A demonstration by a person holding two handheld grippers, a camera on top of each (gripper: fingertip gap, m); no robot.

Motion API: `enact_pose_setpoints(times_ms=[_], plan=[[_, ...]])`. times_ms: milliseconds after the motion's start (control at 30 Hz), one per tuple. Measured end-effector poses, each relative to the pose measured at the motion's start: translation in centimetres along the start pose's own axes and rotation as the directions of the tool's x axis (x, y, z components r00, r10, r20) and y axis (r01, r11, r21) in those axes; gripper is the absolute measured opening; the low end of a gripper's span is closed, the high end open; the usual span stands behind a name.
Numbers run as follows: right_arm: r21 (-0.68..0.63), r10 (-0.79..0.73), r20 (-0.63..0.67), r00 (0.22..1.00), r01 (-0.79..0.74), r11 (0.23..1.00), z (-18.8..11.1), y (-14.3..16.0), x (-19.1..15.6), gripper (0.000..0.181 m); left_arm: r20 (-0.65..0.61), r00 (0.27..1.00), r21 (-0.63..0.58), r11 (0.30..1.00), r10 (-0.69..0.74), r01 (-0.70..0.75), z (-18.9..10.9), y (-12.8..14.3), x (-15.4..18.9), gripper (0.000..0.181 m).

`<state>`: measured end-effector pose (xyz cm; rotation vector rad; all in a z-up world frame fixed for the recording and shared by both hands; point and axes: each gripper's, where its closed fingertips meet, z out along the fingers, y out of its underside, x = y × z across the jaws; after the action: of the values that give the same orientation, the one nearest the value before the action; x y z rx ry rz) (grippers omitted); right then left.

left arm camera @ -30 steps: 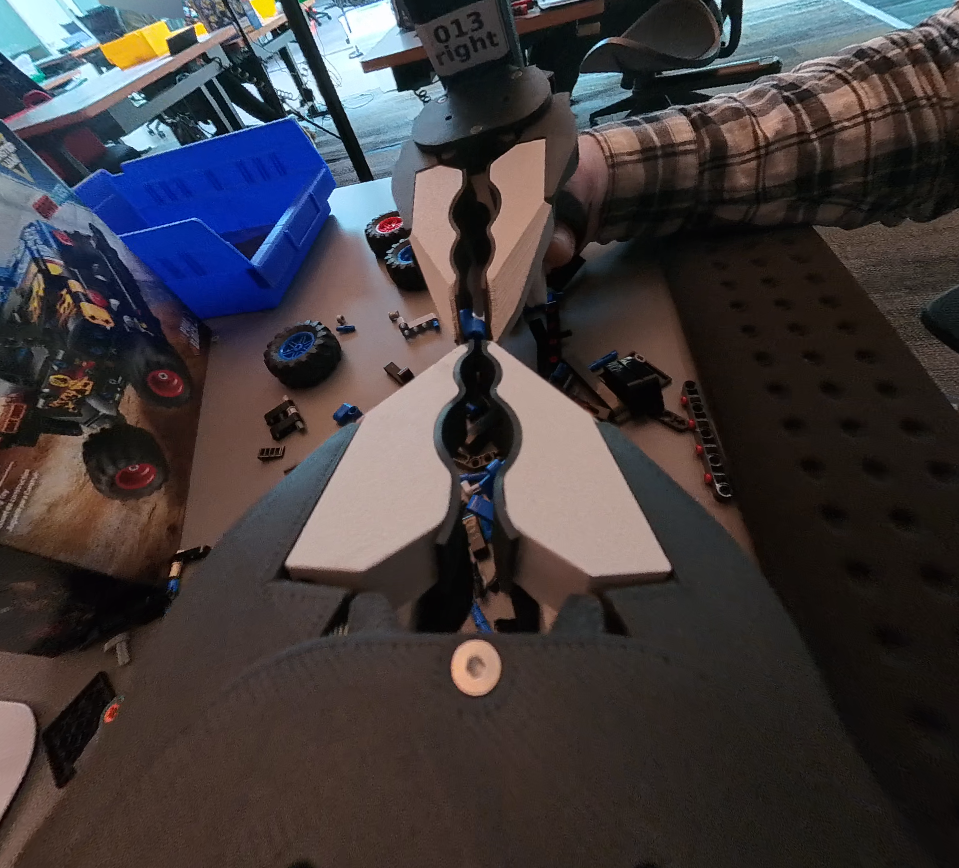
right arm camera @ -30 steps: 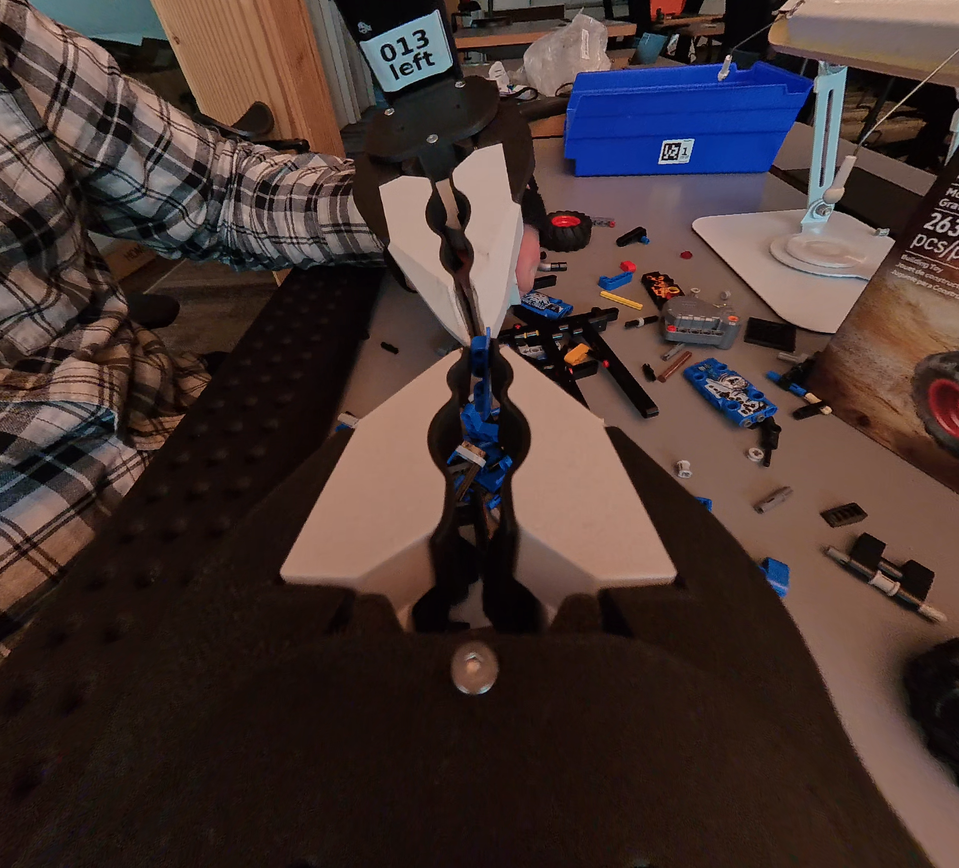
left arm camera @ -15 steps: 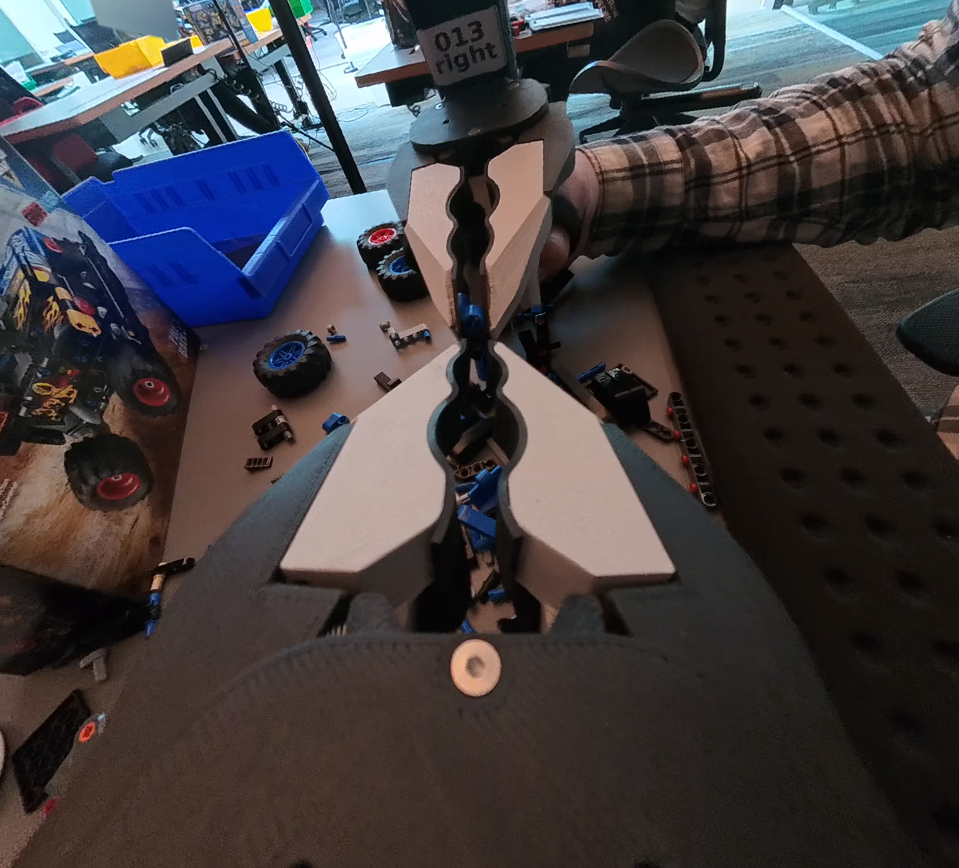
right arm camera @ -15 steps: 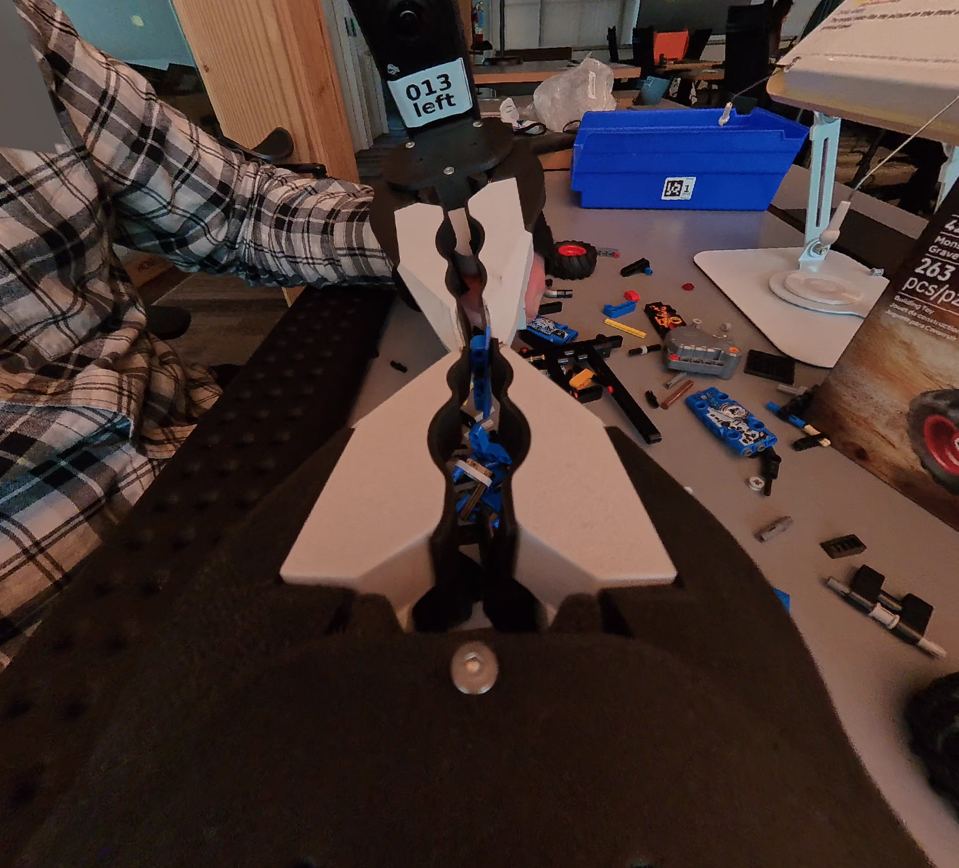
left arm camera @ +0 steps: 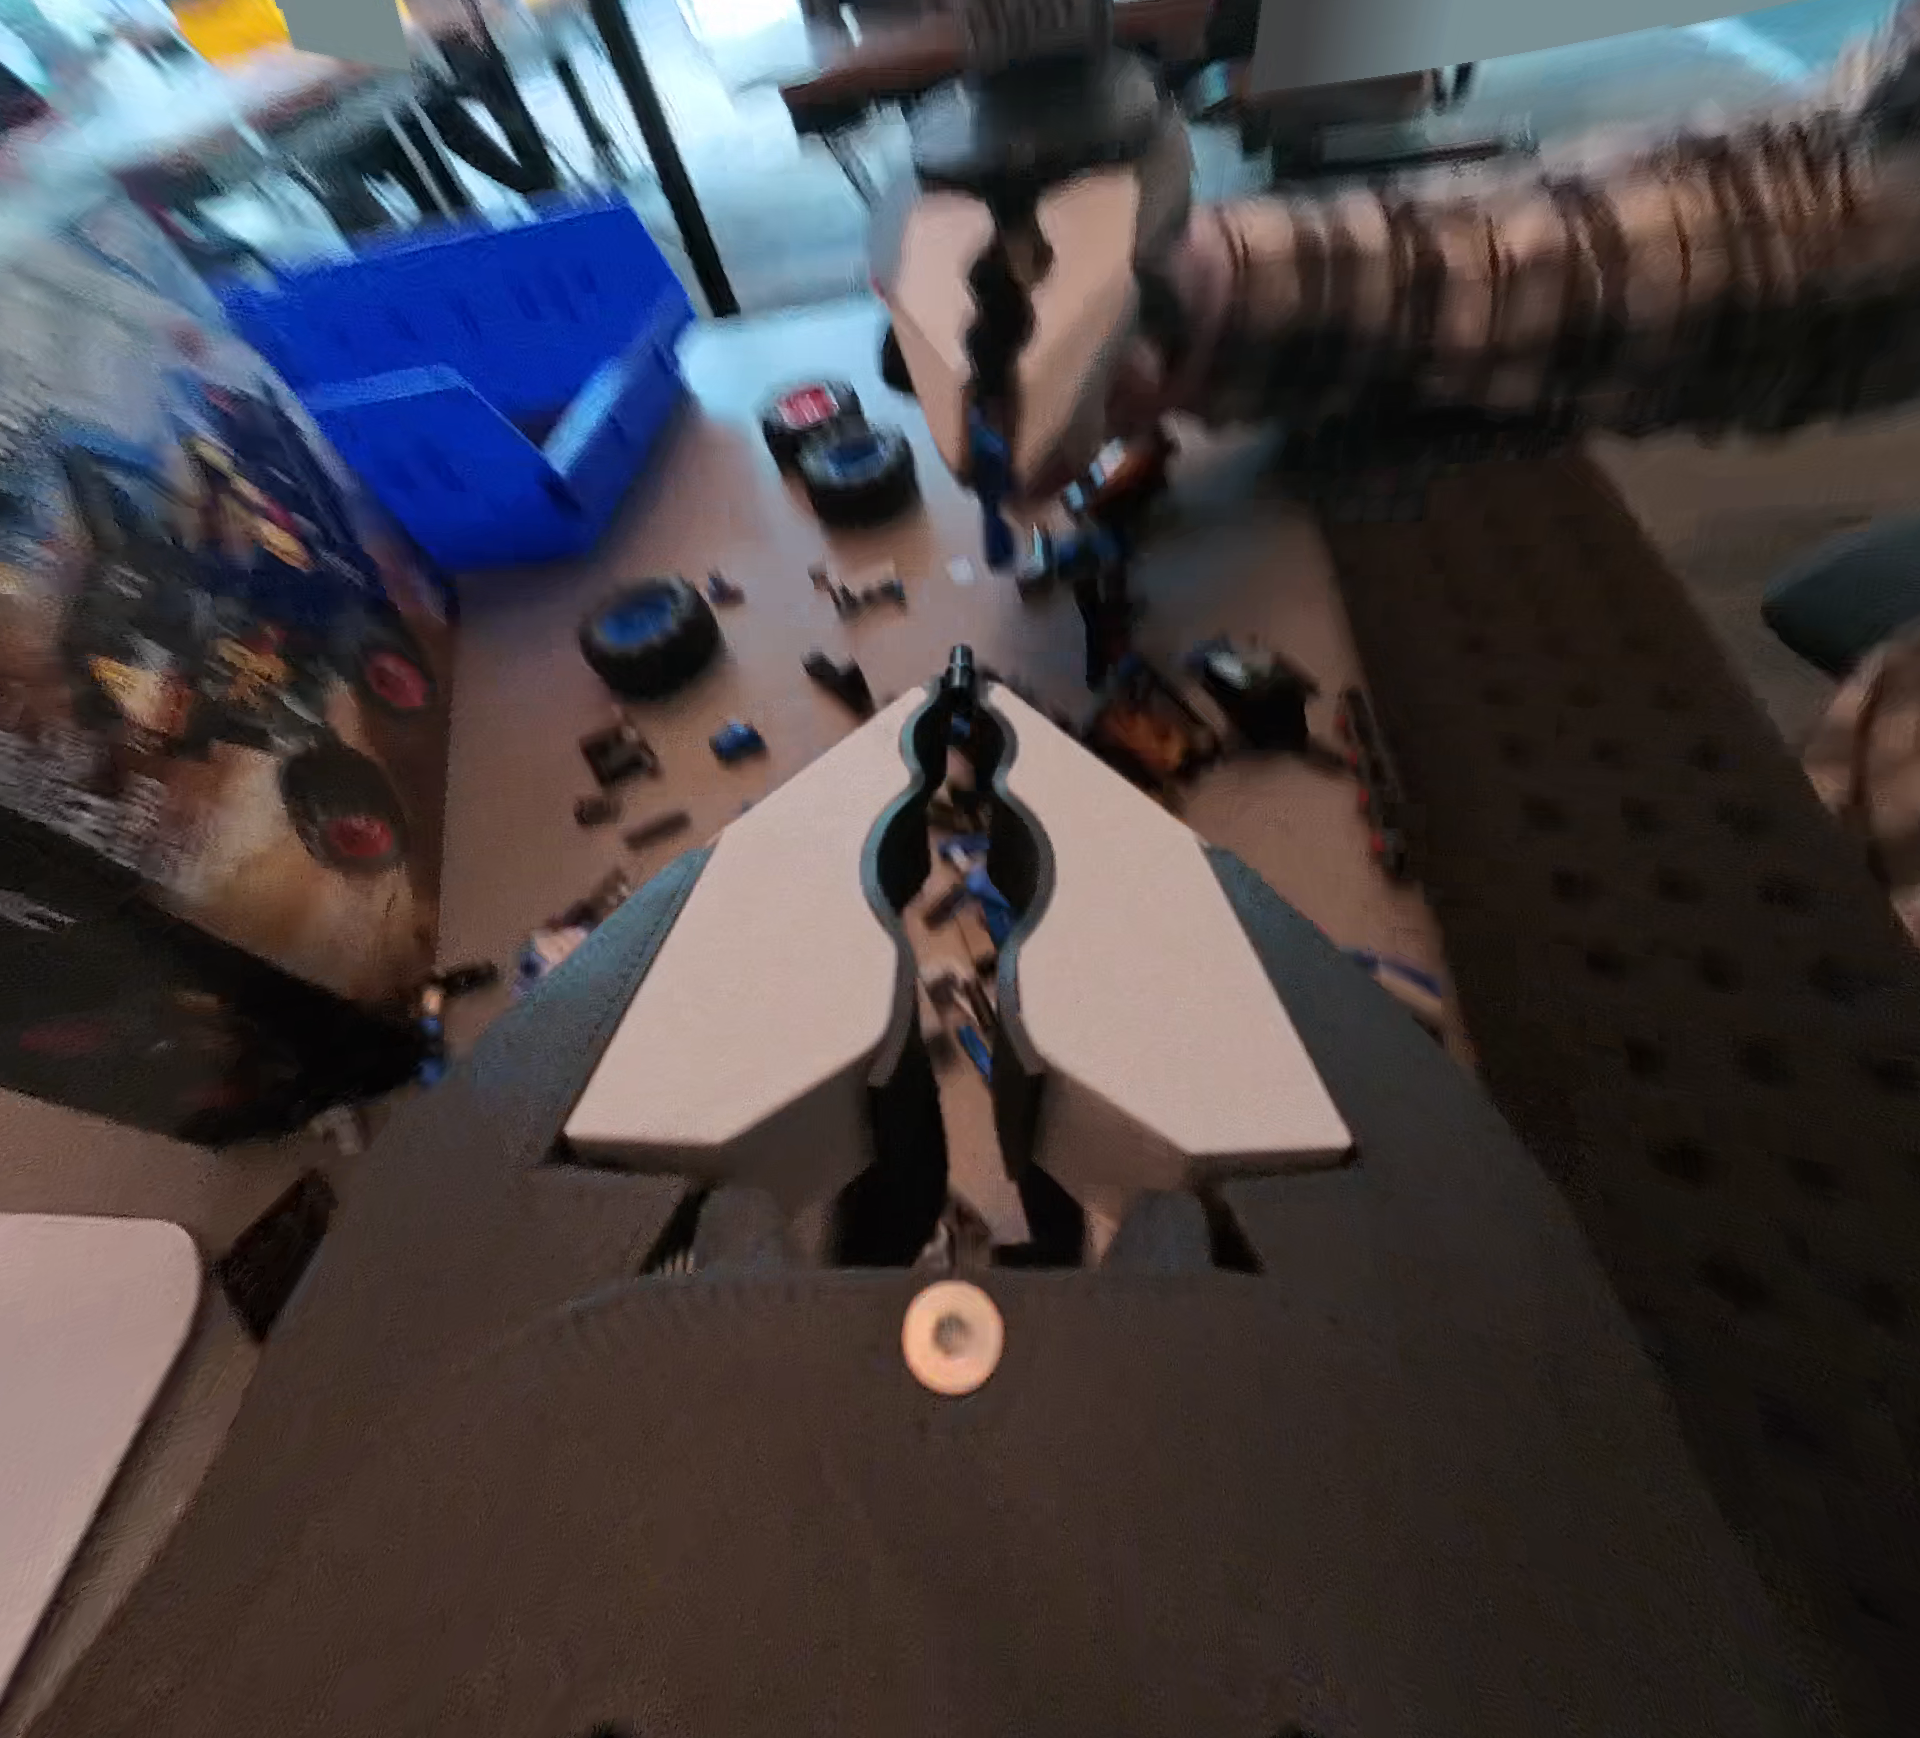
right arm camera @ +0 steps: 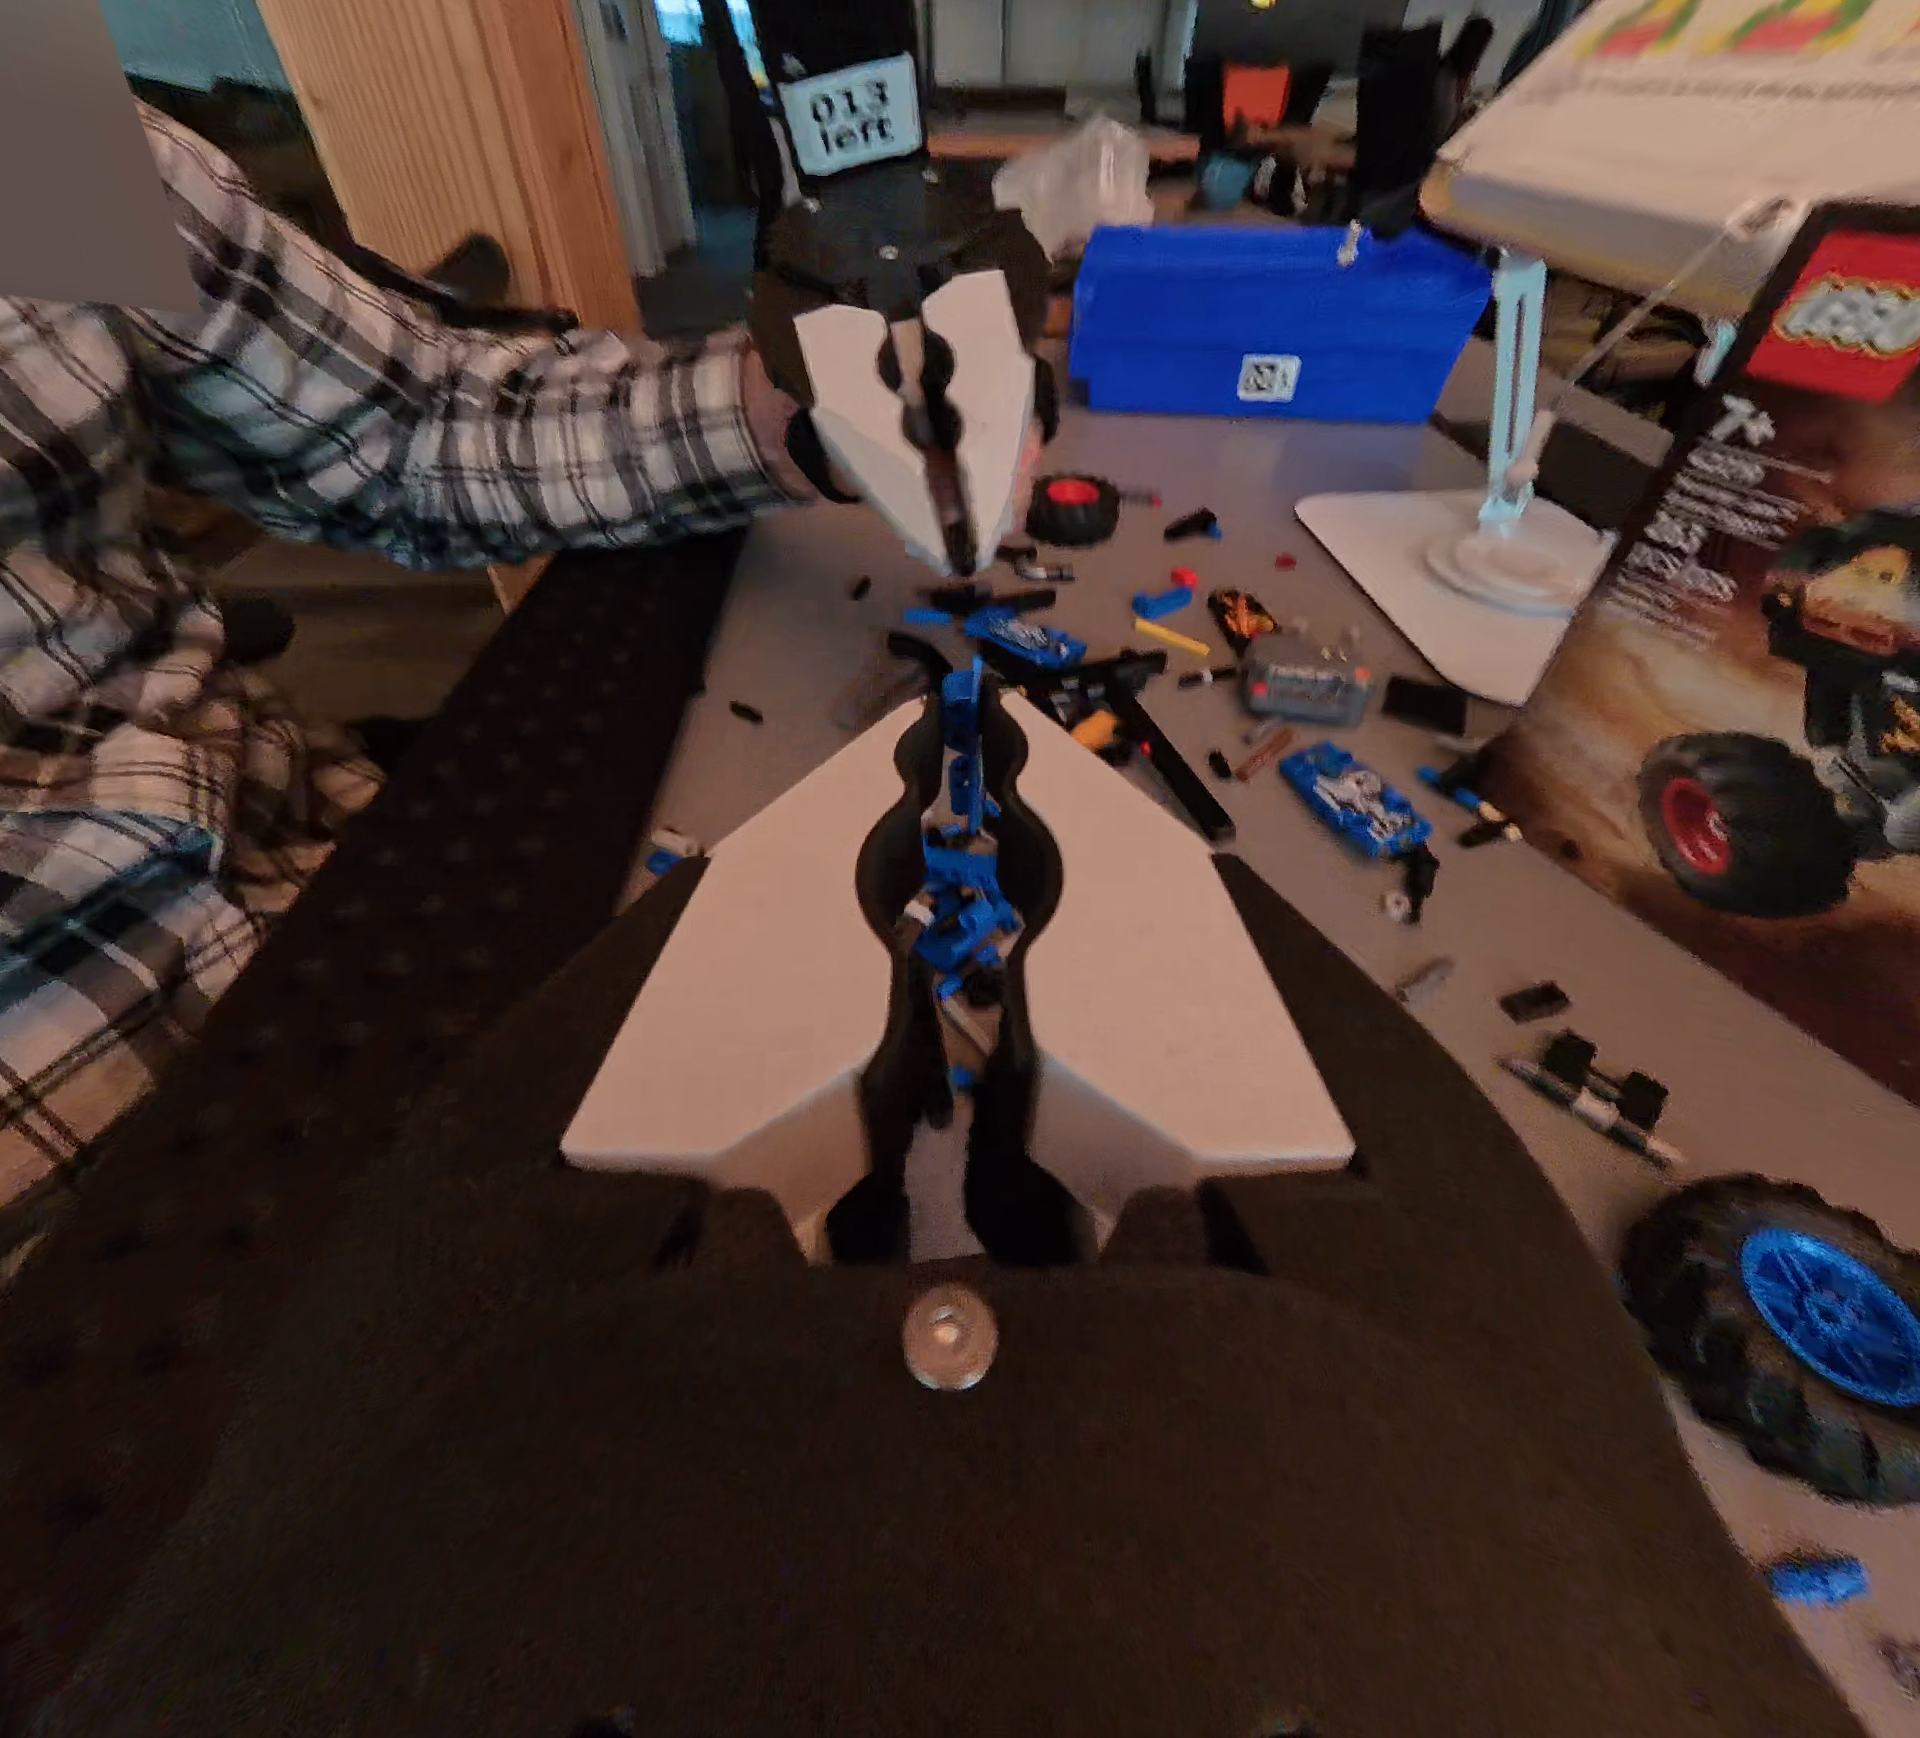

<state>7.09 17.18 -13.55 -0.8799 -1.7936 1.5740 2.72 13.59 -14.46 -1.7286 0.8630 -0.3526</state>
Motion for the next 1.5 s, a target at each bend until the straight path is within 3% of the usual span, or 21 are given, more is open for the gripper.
enact_pose_setpoints(times_ms=[100,167,267,400,733,833,933,1167,1333,1500], plan=[[0.006,0.053,-0.035,0.998,-0.053,0.999,-1.3,0.4,1.1,0.005,-0.030,0.999,-0.112,0.993,-0.033,0.029,0.6,2.9,0.0,0.003],[0.023,0.061,-0.057,0.997,-0.060,0.998,-1.9,0.1,1.5,0.005,-0.034,0.999,-0.206,0.978,-0.030,0.023,1.1,4.7,0.1,0.017],[-0.019,0.089,-0.071,0.993,-0.090,0.996,-1.9,0.9,1.9,0.005,-0.014,1.000,-0.287,0.958,0.007,-0.010,1.4,6.0,0.1,0.033],[-0.081,0.129,-0.144,0.981,-0.142,0.987,-2.4,2.4,3.4,0.005,0.003,0.999,-0.366,0.930,0.034,-0.030,1.4,7.6,-0.3,0.036],[-0.387,0.125,-0.316,0.940,-0.248,0.888,-3.9,8.3,5.4,0.013,-0.047,0.998,-0.384,0.922,0.029,-0.045,2.6,8.0,0.7,0.034],[-0.422,0.061,-0.359,0.931,-0.221,0.879,-4.3,8.5,6.0,0.020,-0.065,0.997,-0.384,0.920,0.050,-0.071,3.4,7.9,1.2,0.034],[-0.483,-0.013,-0.297,0.955,-0.139,0.865,-4.3,8.1,4.4,0.019,-0.077,0.995,-0.390,0.916,0.064,-0.089,4.0,7.7,1.4,0.034],[-0.704,-0.051,-0.243,0.969,-0.140,0.696,-2.6,12.4,2.4,0.024,-0.075,0.995,-0.377,0.921,0.071,-0.094,4.2,7.3,1.3,0.035],[-0.708,-0.076,-0.212,0.974,-0.100,0.699,-1.9,12.3,2.1,0.021,-0.057,0.997,-0.340,0.937,0.060,-0.076,4.4,6.4,1.0,0.035],[-0.658,-0.197,-0.193,0.961,0.022,0.753,-1.2,9.6,2.2,0.022,-0.020,1.000,-0.247,0.969,-0.001,-0.004,5.3,4.4,0.7,0.036]])
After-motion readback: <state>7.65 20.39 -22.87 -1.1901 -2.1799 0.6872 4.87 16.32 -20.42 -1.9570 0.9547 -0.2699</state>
